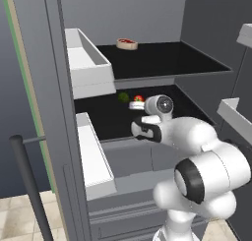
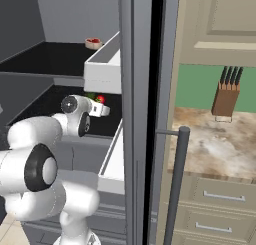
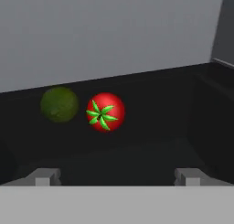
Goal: Transport the steak and tomato to the fridge. Place the steak on the rack containing meat and place the tomato on the rack containing the vegetable, ensuring meats and vegetables are on different racks.
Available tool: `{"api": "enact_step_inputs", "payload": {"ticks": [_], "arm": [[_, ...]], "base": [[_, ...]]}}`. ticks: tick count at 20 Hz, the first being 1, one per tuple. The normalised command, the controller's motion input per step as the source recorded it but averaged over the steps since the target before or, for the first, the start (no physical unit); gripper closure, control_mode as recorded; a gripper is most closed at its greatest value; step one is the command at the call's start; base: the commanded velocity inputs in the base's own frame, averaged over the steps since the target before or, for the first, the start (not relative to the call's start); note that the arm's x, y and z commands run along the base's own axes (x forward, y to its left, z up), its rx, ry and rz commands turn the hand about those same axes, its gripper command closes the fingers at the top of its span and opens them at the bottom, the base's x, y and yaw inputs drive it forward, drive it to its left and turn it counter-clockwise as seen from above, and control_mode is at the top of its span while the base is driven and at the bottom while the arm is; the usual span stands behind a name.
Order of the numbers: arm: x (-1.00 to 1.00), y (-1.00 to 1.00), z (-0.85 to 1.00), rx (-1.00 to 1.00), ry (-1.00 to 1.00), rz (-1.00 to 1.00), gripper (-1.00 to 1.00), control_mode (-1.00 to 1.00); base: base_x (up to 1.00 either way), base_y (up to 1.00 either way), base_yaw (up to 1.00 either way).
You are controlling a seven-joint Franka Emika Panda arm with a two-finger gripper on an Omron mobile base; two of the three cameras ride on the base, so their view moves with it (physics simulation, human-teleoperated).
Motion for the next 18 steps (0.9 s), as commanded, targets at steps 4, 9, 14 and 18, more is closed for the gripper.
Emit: {"api": "enact_step_inputs", "payload": {"ticks": [4, 9, 14, 18], "arm": [[-1.0, 0.0, 0.79, 0.03, 0.24, -0.11, -1.0, -1.0], [-1.0, 0.0, 0.81, 0.06, 0.16, -0.02, -1.0, -1.0], [-1.0, 0.0, 0.78, 0.08, 0.0, 0.0, -1.0, -1.0], [-1.0, 0.06, 0.7, 0.08, 0.08, 0.0, -1.0, -1.0]], "base": [[0.0, 0.0, 0.0], [0.0, 0.0, 0.0], [0.0, 0.0, 0.0], [0.0, 0.0, 0.0]]}}
